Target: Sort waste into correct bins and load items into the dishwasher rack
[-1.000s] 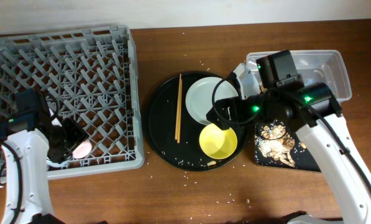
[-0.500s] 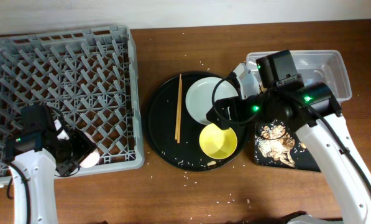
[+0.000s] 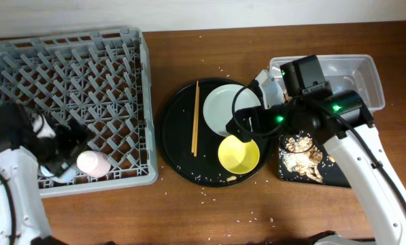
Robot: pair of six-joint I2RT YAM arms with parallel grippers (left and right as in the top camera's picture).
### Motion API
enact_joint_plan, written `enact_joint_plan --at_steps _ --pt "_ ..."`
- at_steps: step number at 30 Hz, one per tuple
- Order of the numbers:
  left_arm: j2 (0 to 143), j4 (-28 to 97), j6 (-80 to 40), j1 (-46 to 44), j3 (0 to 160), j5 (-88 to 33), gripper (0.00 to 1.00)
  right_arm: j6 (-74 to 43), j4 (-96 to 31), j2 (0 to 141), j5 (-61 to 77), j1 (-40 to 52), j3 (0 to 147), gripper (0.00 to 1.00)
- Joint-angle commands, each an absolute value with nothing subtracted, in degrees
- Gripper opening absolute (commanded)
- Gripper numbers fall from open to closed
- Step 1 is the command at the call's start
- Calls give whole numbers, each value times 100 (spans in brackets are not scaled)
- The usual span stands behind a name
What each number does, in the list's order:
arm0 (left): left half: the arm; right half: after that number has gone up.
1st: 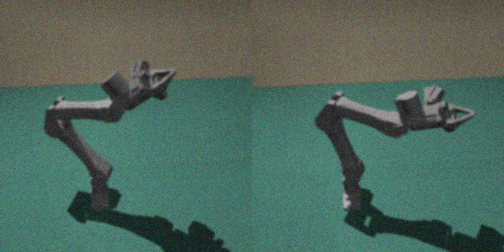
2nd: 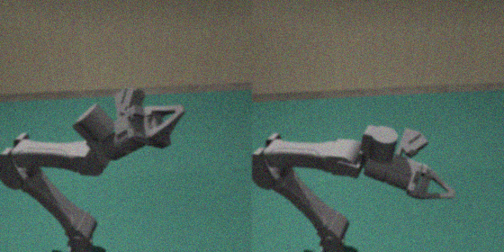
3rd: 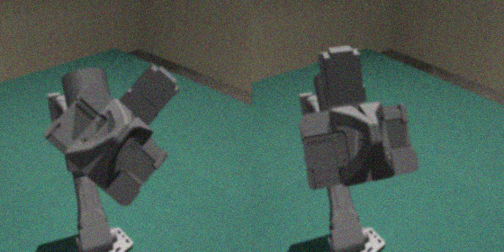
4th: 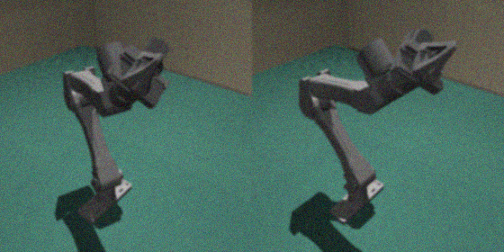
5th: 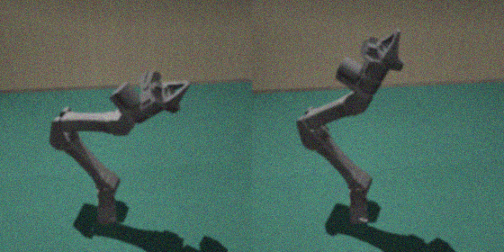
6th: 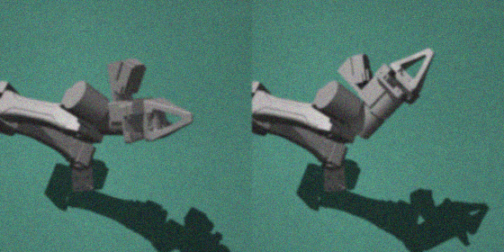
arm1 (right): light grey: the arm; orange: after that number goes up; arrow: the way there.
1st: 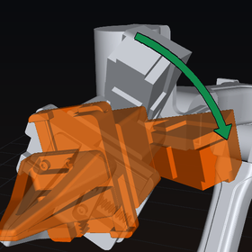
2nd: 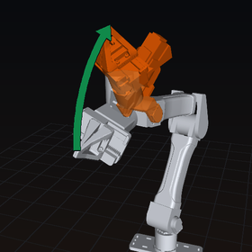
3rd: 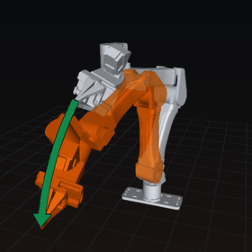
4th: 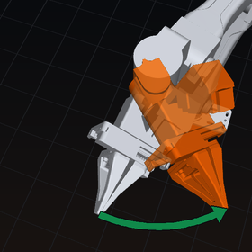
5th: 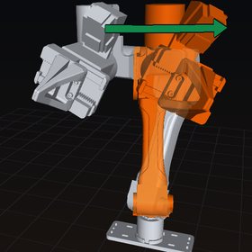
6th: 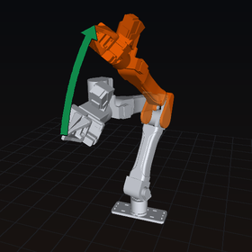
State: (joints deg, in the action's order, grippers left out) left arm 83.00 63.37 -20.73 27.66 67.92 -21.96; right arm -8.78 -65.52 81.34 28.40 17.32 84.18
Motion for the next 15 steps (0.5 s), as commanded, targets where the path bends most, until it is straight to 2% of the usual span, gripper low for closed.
enact_joint_plan --at_steps 1,3,5,6,9,11,13,14,15 --pt "7808 6626 -528 2196 8246 -2381 94 -1162 -6313 8149 2641 1767 8425 98" --pt "7507 6624 558 1293 8794 -2381 94 -1820 -6123 8187 1653 1767 8425 98" --pt "7428 6563 788 381 8796 -2294 95 -1914 -6093 8573 1474 1874 8420 99" --pt "7428 6558 788 -60 8796 -2104 99 -1916 -6080 8930 1474 2119 8420 96" --pt "7435 6565 784 -375 8796 -1817 99 -1898 -5778 9861 1431 2886 8420 81" --pt "7435 6565 784 -375 8796 -1817 99 -2045 -5607 9942 1455 2902 8423 86" --pt "7435 6565 784 -375 8796 -1817 99 -1927 -5594 9598 1441 2950 8431 87" --pt "7435 6565 784 -375 8796 -1817 99 -1737 -5568 9223 1374 3048 8451 91" --pt "7435 6565 784 -375 8796 -1817 99 -1546 -5594 8694 1214 3168 8477 99"
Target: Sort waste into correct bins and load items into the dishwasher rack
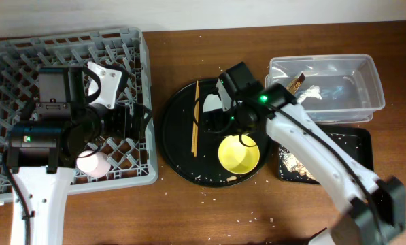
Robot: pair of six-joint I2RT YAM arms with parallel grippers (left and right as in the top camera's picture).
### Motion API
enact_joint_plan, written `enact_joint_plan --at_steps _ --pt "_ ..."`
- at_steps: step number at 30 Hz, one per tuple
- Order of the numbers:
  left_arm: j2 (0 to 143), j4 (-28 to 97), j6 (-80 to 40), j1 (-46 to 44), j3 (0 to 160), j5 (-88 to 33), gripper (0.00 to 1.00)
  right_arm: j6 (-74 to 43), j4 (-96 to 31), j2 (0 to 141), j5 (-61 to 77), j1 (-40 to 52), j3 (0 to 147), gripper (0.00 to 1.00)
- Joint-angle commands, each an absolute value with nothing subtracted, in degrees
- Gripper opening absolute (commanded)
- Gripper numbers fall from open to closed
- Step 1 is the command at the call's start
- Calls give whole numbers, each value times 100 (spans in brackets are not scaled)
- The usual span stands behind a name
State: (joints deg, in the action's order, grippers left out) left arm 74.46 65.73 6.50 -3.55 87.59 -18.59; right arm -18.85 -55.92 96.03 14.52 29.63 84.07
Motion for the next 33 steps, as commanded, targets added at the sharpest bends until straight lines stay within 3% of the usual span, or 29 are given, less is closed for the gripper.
enact_joint_plan --at_steps 1,5,9,11,13,19,24,33 --pt "7435 6565 784 -375 8796 -1817 99 -1507 -5701 8051 1216 3240 8497 98" --pt "7435 6565 784 -375 8796 -1817 99 -1197 -5872 6053 172 3131 8499 98" --pt "7435 6565 784 -375 8796 -1817 99 301 -5937 4449 -1249 2895 8200 99" --pt "7435 6565 784 -375 8796 -1817 99 296 -5518 3828 -1225 2104 7349 99" --pt "7435 6565 784 -375 8796 -1817 99 255 -4189 2762 -1175 1251 5363 98" --pt "7435 6565 784 -375 8796 -1817 99 252 -2779 27 -764 279 1688 98" --pt "7435 6565 784 -375 8796 -1817 99 259 -419 21 -598 257 30 98" --pt "7435 6565 784 -375 8796 -1817 99 257 -405 40 -578 255 32 98"
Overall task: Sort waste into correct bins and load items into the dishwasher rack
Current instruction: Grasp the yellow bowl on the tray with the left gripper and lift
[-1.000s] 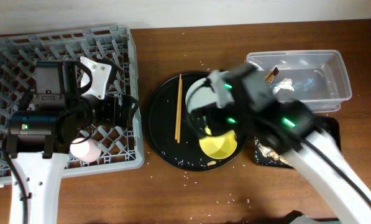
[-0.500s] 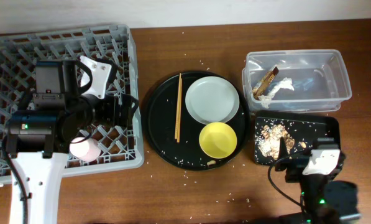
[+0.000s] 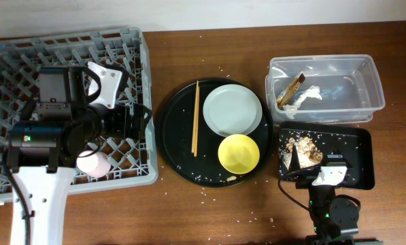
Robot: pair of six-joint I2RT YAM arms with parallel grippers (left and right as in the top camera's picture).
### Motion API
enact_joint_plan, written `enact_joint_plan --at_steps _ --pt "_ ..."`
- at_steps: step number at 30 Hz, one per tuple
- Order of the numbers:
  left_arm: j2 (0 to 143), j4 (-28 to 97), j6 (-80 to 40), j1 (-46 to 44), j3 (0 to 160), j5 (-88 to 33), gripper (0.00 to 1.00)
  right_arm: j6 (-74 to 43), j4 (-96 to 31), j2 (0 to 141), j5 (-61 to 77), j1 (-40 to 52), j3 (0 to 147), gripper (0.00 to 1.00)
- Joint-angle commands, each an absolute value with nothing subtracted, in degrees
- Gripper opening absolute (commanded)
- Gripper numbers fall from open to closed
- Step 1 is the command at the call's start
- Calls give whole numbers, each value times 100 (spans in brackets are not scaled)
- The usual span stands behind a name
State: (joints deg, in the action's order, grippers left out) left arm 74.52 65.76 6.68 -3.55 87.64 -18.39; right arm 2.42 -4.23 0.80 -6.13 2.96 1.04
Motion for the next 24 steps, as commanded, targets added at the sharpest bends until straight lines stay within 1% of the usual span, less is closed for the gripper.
enact_joint_plan --at_steps 1,2,3,4,5,7,8,10,12,14,15,16,17,18,19,20,21,22,23,24 --pt "7435 6565 733 -375 8796 -1868 99 257 -405 43 -578 255 32 98" --pt "7435 6473 615 -375 8796 -2088 99 257 -405 40 -578 255 32 98" --pt "7443 6088 569 -375 8796 -2880 99 257 -405 43 -578 255 32 98" --pt "7513 5441 565 -458 8796 -3623 99 257 -405 40 -578 255 32 99" --pt "7640 5258 502 -825 8796 -3260 99 257 -405 43 -578 255 32 98" --pt "8093 5251 67 -1964 8796 -1448 99 257 -405 40 -578 255 32 98" --pt "8357 5212 69 -2528 8796 -1105 99 257 -405 40 -578 255 32 99" --pt "8938 4939 86 -3103 8796 -1090 98 257 -405 40 -578 255 32 98" --pt "10095 5380 -373 -3514 8794 -1079 99 257 -405 40 -578 255 32 98" --pt "11015 5651 -410 -3562 8790 -1267 99 257 -405 43 -578 255 32 98" --pt "11448 5666 -410 -3579 8790 -1640 90 257 -405 43 -578 255 32 99" --pt "11939 5666 -412 -3632 8790 -2058 70 257 -405 40 -578 255 32 99" --pt "12311 5666 -434 -3675 8790 -2126 61 257 -405 40 -578 255 32 98" --pt "12466 5666 -436 -3673 8790 -2128 42 257 -405 43 -578 255 32 98" --pt "12473 5666 -436 -3669 8790 -2126 30 257 -405 43 -578 255 32 98" --pt "12438 5669 -495 -3669 8836 -2121 14 257 -405 40 -578 255 32 99" --pt "12370 5892 -646 -3629 9067 -2119 0 257 -405 43 -578 255 32 98" --pt "12274 6110 -646 -3559 9290 -2099 0 257 -405 43 -578 255 32 99" --pt "12049 6626 -727 -3441 9749 -1527 0 257 -405 40 -578 255 32 98" --pt "11821 7229 -904 -3321 10309 -609 0 257 -405 43 -578 255 32 98"
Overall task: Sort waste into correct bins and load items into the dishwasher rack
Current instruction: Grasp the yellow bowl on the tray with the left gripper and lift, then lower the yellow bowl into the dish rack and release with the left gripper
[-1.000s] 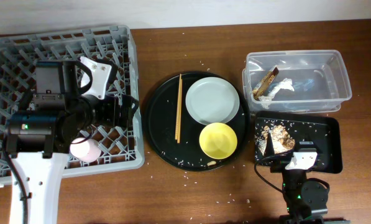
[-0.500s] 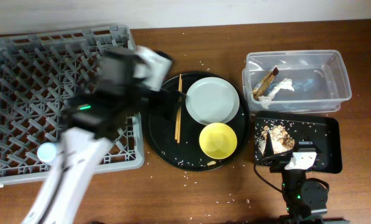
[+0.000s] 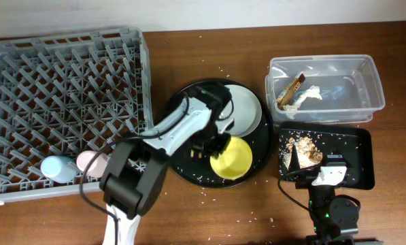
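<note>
On the round black tray lies a yellow bowl, tipped, with its left rim raised. My left gripper is at that rim and looks shut on it; the arm reaches in from the bottom left. A white plate sits behind the bowl, partly under the wrist. No chopsticks show; the arm covers their part of the tray. The grey dishwasher rack holds a pink cup and a pale blue cup at its front edge. My right arm is folded at the bottom right, its fingers unclear.
A clear plastic bin with wrappers and paper stands at the back right. In front of it is a black tray of food scraps. Crumbs are scattered on the wooden table around the round tray.
My left arm was over the rack and is now stretched across the round tray to the yellow bowl. The bowl has shifted slightly left and tipped. The chopsticks are no longer visible. The right arm is unchanged.
First my left arm was at the rack's front left by the pink cup, and my right arm was over the plate. Then the right arm reached further onto the tray, with the left over the rack. The right arm then sat folded at the bottom right. Now the left holds the bowl.
</note>
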Robot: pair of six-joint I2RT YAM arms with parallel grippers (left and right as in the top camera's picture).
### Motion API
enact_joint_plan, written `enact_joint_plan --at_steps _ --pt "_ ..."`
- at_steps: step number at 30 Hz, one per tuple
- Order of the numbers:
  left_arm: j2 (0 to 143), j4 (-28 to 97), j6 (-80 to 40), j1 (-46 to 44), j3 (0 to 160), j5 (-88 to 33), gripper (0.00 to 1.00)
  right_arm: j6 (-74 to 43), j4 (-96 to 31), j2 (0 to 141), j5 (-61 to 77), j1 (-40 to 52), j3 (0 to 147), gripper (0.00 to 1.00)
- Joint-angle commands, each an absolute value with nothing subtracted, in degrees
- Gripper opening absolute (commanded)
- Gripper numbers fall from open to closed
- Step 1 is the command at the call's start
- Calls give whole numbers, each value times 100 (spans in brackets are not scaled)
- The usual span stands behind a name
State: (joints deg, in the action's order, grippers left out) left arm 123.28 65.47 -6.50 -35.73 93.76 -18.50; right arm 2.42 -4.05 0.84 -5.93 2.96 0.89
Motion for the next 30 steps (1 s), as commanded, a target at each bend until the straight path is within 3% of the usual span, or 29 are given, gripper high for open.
enact_joint_plan --at_steps 1,5,9,13,18,22,23,25,26,27,30 --pt "11611 7725 -1219 -3177 10794 541 0 257 -405 43 -578 255 32 98" --pt "11067 8676 -2849 -2078 11207 4652 0 257 -405 43 -578 255 32 98" --pt "11089 8117 -3454 -1315 9900 6252 0 257 -405 43 -578 255 32 99" --pt "11100 6934 -3736 -1155 8591 6582 0 257 -405 40 -578 255 32 99" --pt "11100 6879 -3754 -1302 8543 4591 1 257 -405 43 -578 255 32 98" --pt "11100 7059 -3750 -1485 8543 3739 1 257 -405 43 -578 255 32 99" --pt "11100 7057 -3752 -1546 8543 3450 4 257 -405 43 -578 255 32 98" --pt "11098 7140 -3750 -1562 8552 3214 25 257 -405 43 -578 255 32 99" --pt "11098 7308 -3750 -1562 8582 3361 19 257 -405 40 -578 255 32 98" --pt "11098 7572 -3752 -1553 8746 3669 0 257 -405 40 -578 255 32 98" --pt "11087 8543 -4213 -1551 9483 5225 0 257 -405 40 -578 255 32 98"
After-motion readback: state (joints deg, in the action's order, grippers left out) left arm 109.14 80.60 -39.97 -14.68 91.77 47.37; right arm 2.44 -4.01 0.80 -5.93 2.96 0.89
